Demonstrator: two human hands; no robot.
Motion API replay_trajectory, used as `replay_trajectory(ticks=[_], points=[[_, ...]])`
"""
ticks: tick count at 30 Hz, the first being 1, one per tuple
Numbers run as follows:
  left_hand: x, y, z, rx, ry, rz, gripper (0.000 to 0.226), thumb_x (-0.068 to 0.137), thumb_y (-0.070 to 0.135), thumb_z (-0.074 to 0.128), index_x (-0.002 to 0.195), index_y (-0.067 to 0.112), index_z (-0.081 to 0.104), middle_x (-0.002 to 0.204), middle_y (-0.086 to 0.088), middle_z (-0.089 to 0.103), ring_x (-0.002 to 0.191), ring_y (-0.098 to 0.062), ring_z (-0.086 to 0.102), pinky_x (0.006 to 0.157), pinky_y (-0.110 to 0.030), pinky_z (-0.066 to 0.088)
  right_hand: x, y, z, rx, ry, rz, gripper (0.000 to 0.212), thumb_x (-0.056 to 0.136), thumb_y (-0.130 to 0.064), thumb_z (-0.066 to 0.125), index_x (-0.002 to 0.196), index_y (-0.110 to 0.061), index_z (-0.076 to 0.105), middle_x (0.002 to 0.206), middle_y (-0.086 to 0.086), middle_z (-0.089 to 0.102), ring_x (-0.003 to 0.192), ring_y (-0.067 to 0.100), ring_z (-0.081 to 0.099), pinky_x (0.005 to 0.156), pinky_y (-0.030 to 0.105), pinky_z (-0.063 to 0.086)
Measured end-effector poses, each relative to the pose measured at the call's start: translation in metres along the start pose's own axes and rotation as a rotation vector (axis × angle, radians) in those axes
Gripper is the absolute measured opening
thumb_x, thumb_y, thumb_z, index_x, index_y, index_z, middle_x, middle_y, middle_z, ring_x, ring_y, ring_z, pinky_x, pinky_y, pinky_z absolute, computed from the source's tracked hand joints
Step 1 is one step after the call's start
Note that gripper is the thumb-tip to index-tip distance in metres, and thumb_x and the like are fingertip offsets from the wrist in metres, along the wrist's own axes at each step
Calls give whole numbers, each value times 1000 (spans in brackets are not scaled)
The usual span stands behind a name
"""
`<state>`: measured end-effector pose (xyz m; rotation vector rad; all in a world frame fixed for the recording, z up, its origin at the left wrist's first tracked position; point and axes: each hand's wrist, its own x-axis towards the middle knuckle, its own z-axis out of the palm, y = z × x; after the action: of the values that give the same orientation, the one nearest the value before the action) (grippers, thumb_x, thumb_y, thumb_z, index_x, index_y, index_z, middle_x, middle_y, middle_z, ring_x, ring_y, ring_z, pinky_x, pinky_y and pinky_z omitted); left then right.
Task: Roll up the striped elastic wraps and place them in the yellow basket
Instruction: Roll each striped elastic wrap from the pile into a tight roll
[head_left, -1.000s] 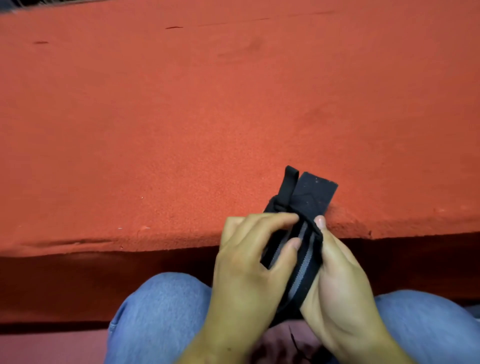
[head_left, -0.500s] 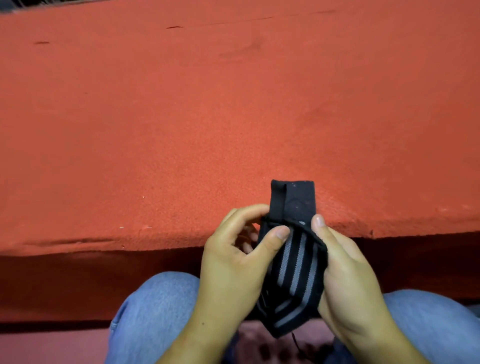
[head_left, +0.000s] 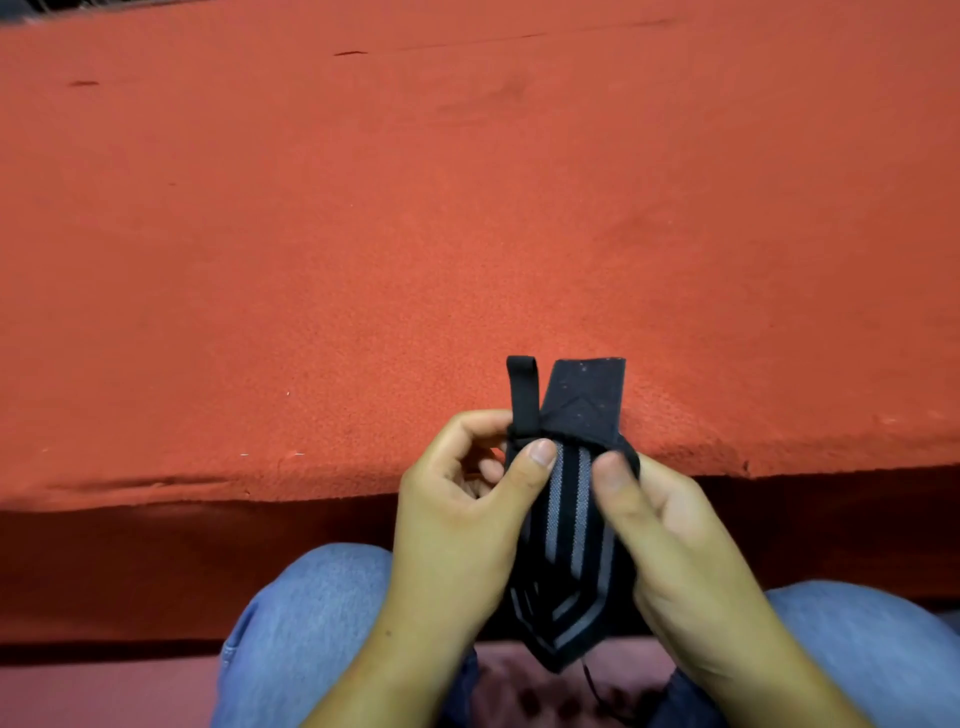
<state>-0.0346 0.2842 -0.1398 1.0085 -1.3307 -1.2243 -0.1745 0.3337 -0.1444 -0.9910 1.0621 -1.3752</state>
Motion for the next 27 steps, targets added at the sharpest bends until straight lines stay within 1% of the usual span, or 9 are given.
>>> replay_trajectory(ticks=[2,4,6,7,10,14,19,24,27], points=[[0,0,0,-19,-8,4,16,83,27,79,98,23,75,91,-17,72,76,-13,54,68,-20,49,1,-4,1,-94,58,-23,35,98,-45,61,111,-18,79,110,3,80,109,21,76,95,34,60],[0,1,0,-54,-31,-3,18,83,30,81,97,21,73,92,-19,71,78,-14,56,70,-20,50,1,-2,-2,-101,74,-6,36,101,-39,56,110,-13,79,108,5,81,107,24,76,92,33,60],[1,2,0,-58,-56,3,24,82,41,78,94,21,72,87,-10,70,80,-12,57,73,-22,50,2,-1,-4,-139,77,-9,38,104,-46,56,113,-16,78,109,8,80,109,30,75,96,44,60],[2,2,-1,-54,-59,9,24,83,44,75,93,22,72,87,-4,70,82,-11,60,75,-22,50,2,-2,-4,-161,80,-18,38,101,-48,56,111,-19,78,107,8,80,107,28,76,94,43,59],[5,5,-6,-75,-64,14,20,86,43,71,93,24,73,93,0,74,89,-12,67,81,-23,51,2,-3,-7,-188,78,-24,36,93,-51,54,100,-25,79,93,3,81,87,12,74,76,25,57],[6,6,-9,-126,-84,-30,19,83,41,76,89,23,74,90,-3,73,86,-16,65,82,-34,49,1,-6,-7,-138,36,-5,42,89,-56,57,96,-21,79,84,1,78,77,9,71,68,20,55],[4,10,-9,-125,-142,-44,14,78,38,79,83,25,75,84,3,74,81,-8,67,74,-20,52,1,-12,-6,-196,29,-19,23,97,-45,59,104,-36,78,97,-1,81,93,14,78,79,23,58],[4,13,-7,-147,-153,-62,4,85,22,75,80,24,75,86,4,75,82,-6,67,74,-17,52,1,-14,-8,-214,-11,12,27,98,-43,54,106,-35,78,100,-2,81,94,10,77,78,18,54],[3,12,-8,-132,-140,-61,4,85,23,75,81,22,76,85,2,76,80,-8,68,73,-19,52,2,-13,-11,-220,-44,51,37,97,-56,54,107,-30,78,96,0,81,89,10,75,76,21,54]])
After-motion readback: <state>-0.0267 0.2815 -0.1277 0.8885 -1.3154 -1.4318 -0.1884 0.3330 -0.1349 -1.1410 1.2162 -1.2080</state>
